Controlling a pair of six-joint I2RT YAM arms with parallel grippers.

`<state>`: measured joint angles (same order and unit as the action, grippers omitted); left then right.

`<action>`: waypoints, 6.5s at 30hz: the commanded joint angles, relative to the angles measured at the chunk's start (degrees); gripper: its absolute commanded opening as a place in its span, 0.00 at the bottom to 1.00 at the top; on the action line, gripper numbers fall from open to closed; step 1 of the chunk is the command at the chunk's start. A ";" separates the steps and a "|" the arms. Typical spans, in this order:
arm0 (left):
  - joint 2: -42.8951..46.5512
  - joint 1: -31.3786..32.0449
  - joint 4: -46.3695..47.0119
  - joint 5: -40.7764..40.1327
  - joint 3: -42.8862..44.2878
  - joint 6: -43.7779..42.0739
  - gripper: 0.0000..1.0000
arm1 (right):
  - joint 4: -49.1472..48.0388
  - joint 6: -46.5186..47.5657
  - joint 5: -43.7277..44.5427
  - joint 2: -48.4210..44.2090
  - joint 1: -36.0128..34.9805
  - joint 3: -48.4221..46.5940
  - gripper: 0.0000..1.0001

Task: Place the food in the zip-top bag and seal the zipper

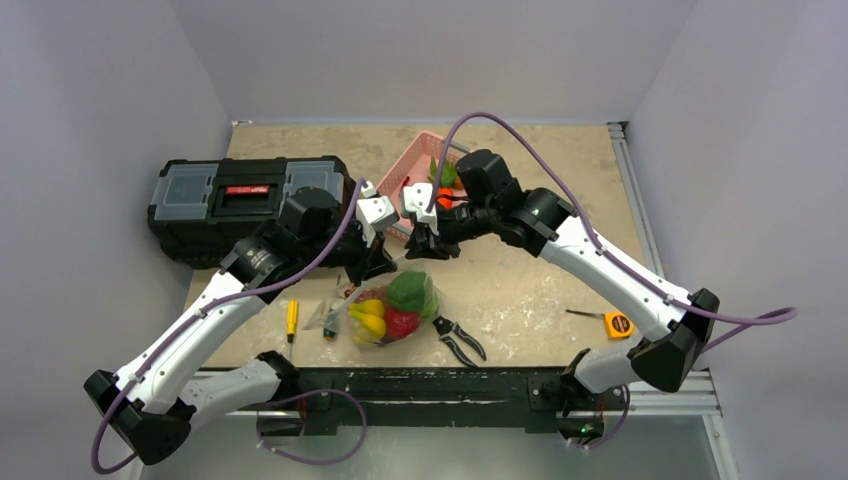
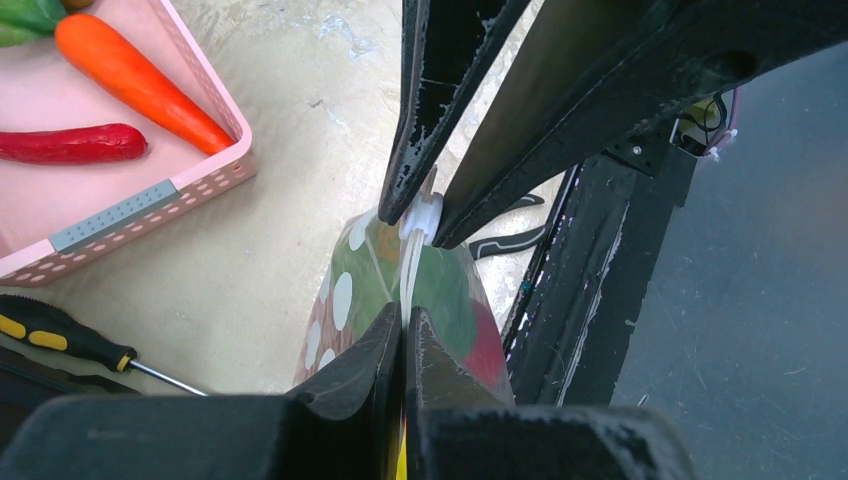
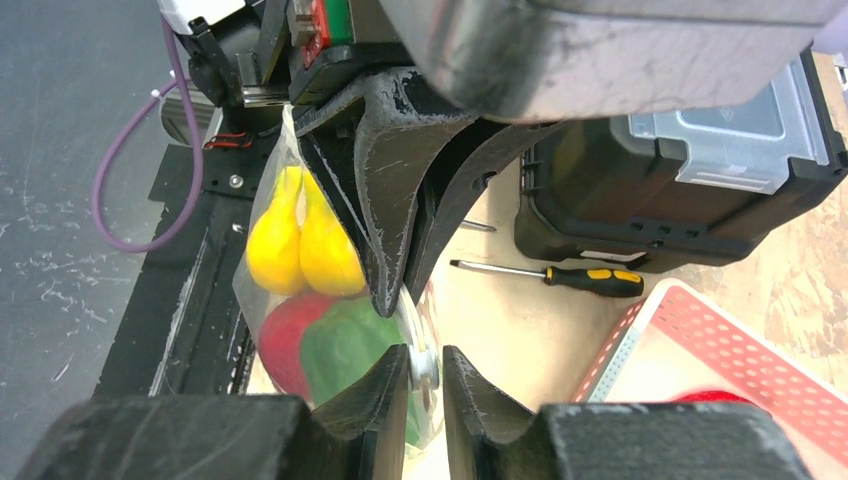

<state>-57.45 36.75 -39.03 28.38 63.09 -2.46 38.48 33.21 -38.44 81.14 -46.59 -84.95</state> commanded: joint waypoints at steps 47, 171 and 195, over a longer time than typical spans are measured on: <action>4.15 -0.36 2.36 4.55 -1.49 -2.29 0.00 | -9.45 0.06 -7.14 -6.18 -5.53 9.32 0.13; 0.52 -6.12 3.36 16.64 0.04 -0.28 0.00 | -60.22 -46.15 -5.71 -13.68 2.03 36.91 0.00; 1.58 -6.14 4.22 17.41 -0.87 1.67 0.00 | -55.22 -39.42 -18.70 -11.68 2.64 34.49 0.45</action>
<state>-56.86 30.76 -36.95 44.31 61.87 -1.13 -21.47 -12.43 -41.67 67.75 -44.16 -46.85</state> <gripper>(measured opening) 0.052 0.368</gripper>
